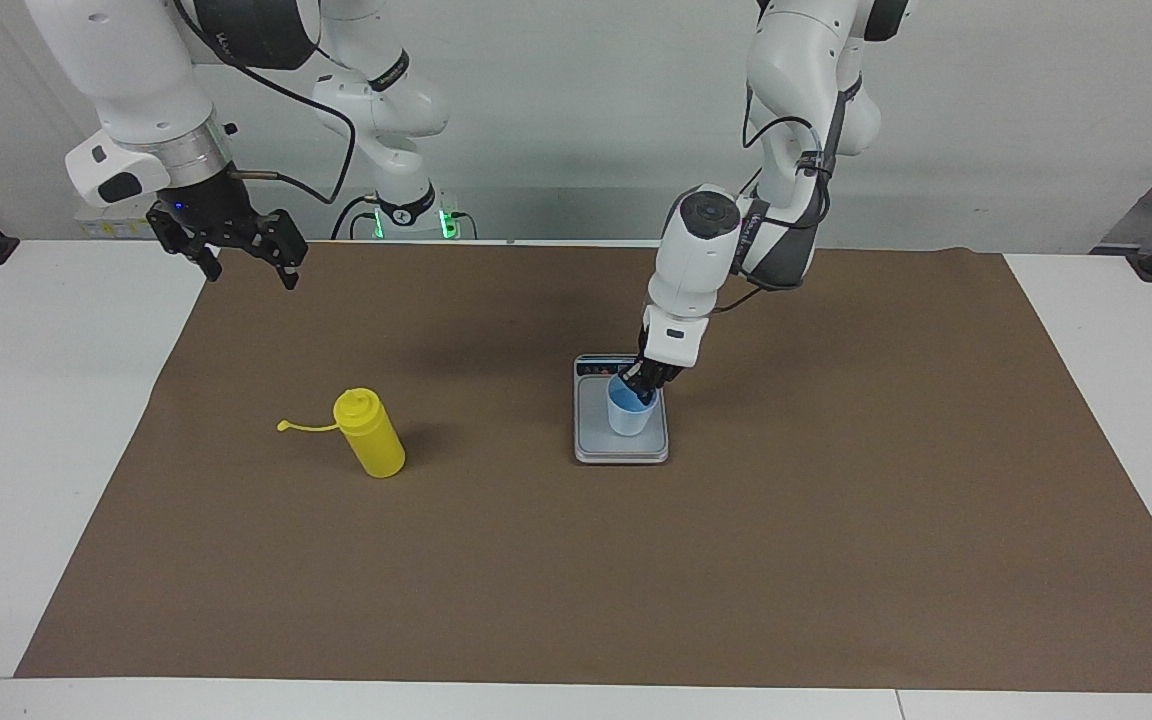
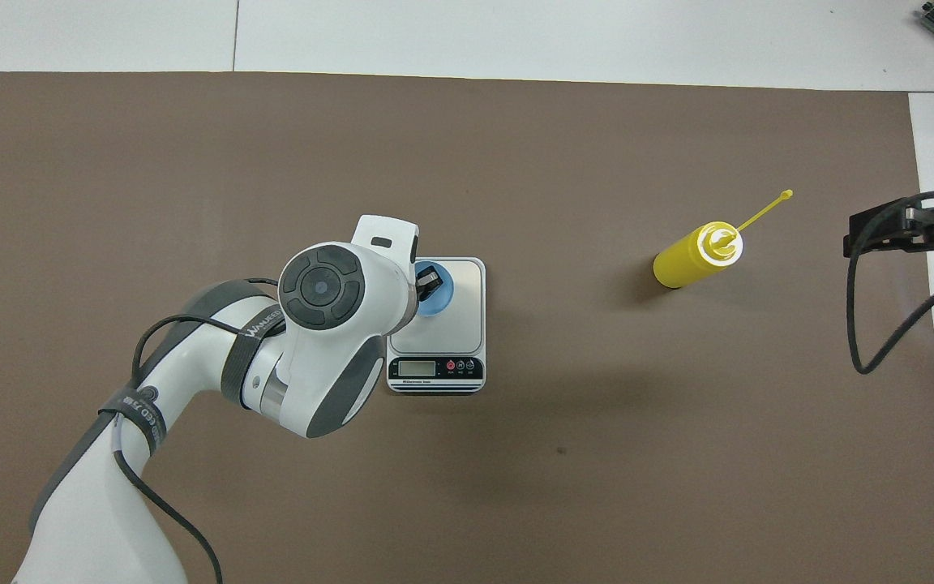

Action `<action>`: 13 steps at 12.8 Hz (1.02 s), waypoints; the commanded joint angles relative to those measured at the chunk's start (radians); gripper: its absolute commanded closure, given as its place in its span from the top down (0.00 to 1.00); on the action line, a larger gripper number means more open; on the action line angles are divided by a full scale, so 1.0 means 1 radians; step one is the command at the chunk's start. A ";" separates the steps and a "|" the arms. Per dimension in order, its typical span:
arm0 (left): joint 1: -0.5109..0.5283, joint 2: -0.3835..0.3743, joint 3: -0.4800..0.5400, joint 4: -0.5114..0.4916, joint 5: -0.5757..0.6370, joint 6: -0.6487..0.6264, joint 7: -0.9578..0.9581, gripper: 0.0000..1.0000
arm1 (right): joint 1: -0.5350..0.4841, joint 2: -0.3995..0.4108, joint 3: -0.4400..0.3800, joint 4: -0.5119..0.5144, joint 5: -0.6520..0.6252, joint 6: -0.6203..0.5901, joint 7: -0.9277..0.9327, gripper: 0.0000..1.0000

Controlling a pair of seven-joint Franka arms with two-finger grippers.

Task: Pour seasoning into cup on scale with both arms
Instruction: 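Carry the blue cup with the left gripper onto the scale, then release the cup and withdraw the left gripper while the right gripper reaches the bottle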

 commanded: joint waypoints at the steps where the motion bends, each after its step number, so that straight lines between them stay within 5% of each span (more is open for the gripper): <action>1: -0.020 -0.003 0.018 -0.015 -0.011 0.008 -0.007 0.26 | -0.013 -0.003 0.007 -0.003 0.012 -0.016 0.009 1.00; 6: -0.001 -0.009 0.018 0.089 -0.005 -0.156 0.003 0.37 | -0.020 -0.025 0.004 -0.061 0.016 0.029 -0.099 1.00; 13: 0.084 -0.016 0.016 0.339 -0.007 -0.478 0.016 0.36 | -0.184 -0.157 0.001 -0.406 0.269 0.354 -0.654 1.00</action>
